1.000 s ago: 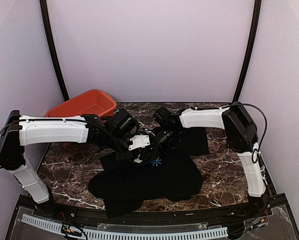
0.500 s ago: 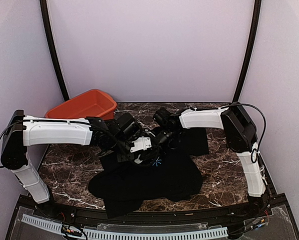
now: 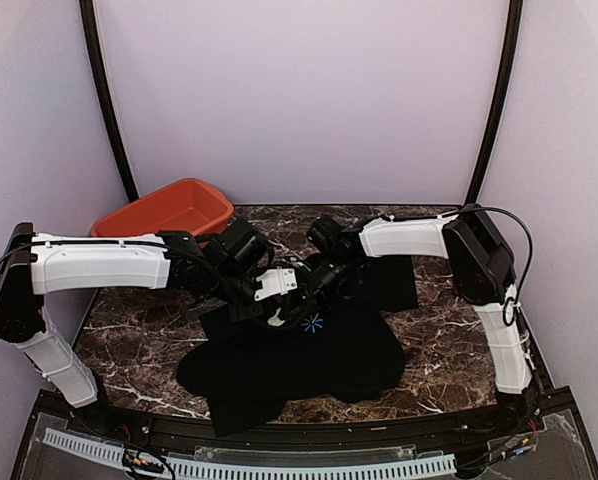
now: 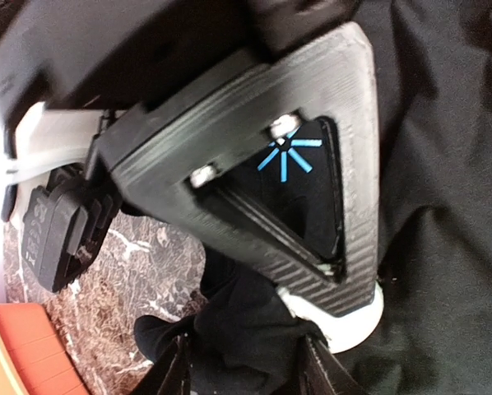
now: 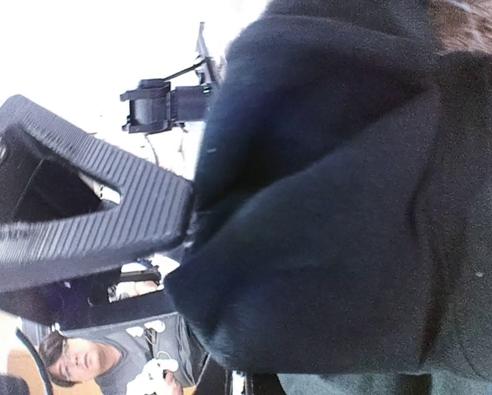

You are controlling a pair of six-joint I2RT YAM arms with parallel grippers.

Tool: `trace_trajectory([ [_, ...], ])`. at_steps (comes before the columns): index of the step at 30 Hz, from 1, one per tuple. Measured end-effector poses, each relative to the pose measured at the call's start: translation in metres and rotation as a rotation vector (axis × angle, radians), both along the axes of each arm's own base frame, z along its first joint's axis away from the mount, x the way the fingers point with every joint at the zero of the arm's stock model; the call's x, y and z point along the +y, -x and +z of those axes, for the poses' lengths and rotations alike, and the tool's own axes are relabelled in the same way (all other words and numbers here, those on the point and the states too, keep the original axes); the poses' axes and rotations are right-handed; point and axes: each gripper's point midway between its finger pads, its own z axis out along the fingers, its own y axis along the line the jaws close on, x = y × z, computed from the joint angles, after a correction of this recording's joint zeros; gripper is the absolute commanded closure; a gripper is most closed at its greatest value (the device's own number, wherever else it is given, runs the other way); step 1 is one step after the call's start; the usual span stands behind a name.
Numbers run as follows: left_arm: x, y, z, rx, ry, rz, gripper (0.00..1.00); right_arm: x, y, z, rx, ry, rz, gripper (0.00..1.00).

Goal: Pin the brooch onto the clothing
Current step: Pin the flattened clothing onto the flattened clothing.

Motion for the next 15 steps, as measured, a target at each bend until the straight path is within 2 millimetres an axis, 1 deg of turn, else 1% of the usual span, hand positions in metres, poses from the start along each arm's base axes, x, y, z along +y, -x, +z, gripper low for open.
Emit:
trace_trajectory([
  [8,-0.006,0.007,0.022,0.063,0.156,-0.032,0.55,-0.005,0.011,0.019,-0.063,-0.104,0.053,1.0],
  [12,-0.008,0.014,0.031,0.076,0.2,-0.053,0.54,-0.005,0.021,0.028,-0.09,-0.138,0.087,1.0],
  [14,-0.01,0.016,0.033,0.085,0.213,-0.063,0.51,-0.006,0.023,0.03,-0.1,-0.146,0.094,1.0],
  [15,-0.011,0.017,0.034,0.089,0.222,-0.068,0.47,-0.007,0.024,0.031,-0.102,-0.148,0.097,1.0],
])
